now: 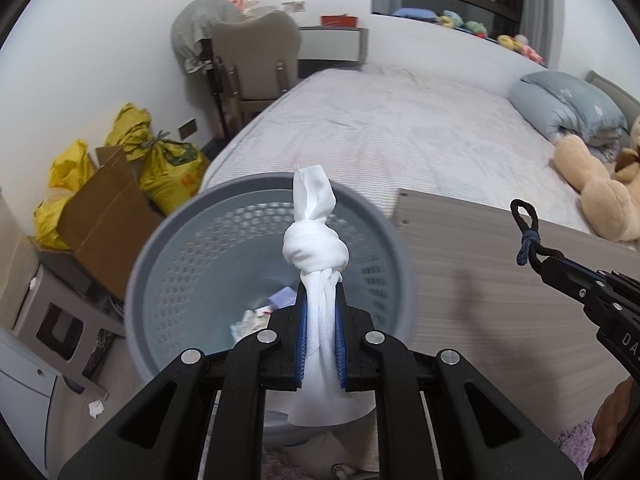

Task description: Collect trash

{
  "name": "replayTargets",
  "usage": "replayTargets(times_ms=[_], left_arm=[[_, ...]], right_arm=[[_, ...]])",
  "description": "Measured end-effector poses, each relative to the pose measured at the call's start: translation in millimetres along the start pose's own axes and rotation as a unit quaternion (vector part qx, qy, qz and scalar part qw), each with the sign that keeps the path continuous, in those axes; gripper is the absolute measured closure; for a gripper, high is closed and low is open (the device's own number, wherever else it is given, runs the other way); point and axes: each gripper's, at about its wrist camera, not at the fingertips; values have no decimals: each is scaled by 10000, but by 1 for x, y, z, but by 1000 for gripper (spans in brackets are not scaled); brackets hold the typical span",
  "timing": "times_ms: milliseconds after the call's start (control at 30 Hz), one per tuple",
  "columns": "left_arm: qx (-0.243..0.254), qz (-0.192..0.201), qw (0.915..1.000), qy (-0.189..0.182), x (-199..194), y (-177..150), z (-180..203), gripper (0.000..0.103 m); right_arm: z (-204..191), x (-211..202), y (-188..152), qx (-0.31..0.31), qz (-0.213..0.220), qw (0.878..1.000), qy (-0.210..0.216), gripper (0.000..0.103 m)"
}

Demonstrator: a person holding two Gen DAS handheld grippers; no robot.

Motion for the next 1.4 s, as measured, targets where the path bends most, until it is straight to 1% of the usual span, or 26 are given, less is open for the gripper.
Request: replayTargets(times_ms=[133, 233, 367, 400, 500, 567, 600, 633, 667, 700, 733, 767, 800, 967, 1033, 1133, 1267, 1333, 1400], left_arm=[[-216, -34, 9996, 196, 6, 3, -31, 91], [-321, -80, 9990, 310, 12, 5, -45, 91], [-392, -160, 9983, 412, 18, 6, -59, 90], [-416, -181, 9981, 417, 20, 6, -62, 88], [-493, -241, 9975, 440, 23, 8, -69, 87], [-535, -259, 9971, 468, 25, 8, -73, 82], [-548, -257, 9970, 484, 25, 7, -75, 77], [-565, -253, 9968, 505, 25, 7, -77, 70], [-592, -238, 9966, 524, 24, 7, -79, 67], [-611, -228, 9964, 537, 24, 7, -81, 55], [-641, -202, 9961, 565, 22, 7, -82, 37], [-662, -149, 9959, 598, 20, 6, -83, 30], [-664, -77, 9957, 642, 17, 6, -83, 28], [-688, -41, 9953, 683, 12, 6, -84, 26], [-724, -13, 9948, 720, 9, 6, -84, 21], [-770, 8, 9941, 762, 6, 5, -86, 18], [-828, 66, 9931, 826, 0, 5, -90, 13], [-848, 87, 9927, 858, -2, 4, -91, 10], [-858, 105, 9922, 903, -4, 4, -92, 9]], right_arm=[[-32, 23, 16, -327, -111, 9989, 306, 97], [-53, 41, 26, -486, -219, 9971, 535, 96], [-78, 61, 35, -659, -336, 9949, 690, 96], [-83, 64, 35, -692, -360, 9944, 719, 96], [-92, 70, 36, -758, -397, 9932, 791, 97], [-95, 72, 35, -766, -409, 9930, 795, 96], [-95, 73, 35, -757, -418, 9931, 793, 95], [-97, 75, 36, -742, -428, 9932, 793, 88], [-95, 75, 36, -728, -431, 9933, 792, 81], [-96, 74, 36, -713, -398, 9936, 778, 64], [-94, 72, 34, -704, -347, 9941, 752, 53], [-94, 71, 33, -700, -300, 9945, 724, 53], [-94, 71, 33, -710, -288, 9945, 711, 53], [-96, 68, 33, -717, -281, 9951, 615, 53], [-98, 67, 32, -721, -290, 9954, 564, 53], [-100, 64, 30, -758, -284, 9954, 504, 53], [-101, 59, 28, -763, -250, 9958, 450, 49], [-102, 57, 26, -769, -233, 9959, 422, 49], [-103, 56, 25, -779, -230, 9960, 384, 49]])
Point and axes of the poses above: each gripper's, at about its wrist camera, not at the fingertips, and x roughly the way its jaws point, z to its right, y to its top, and after that the axes turned 3 degrees about -y, right-handed
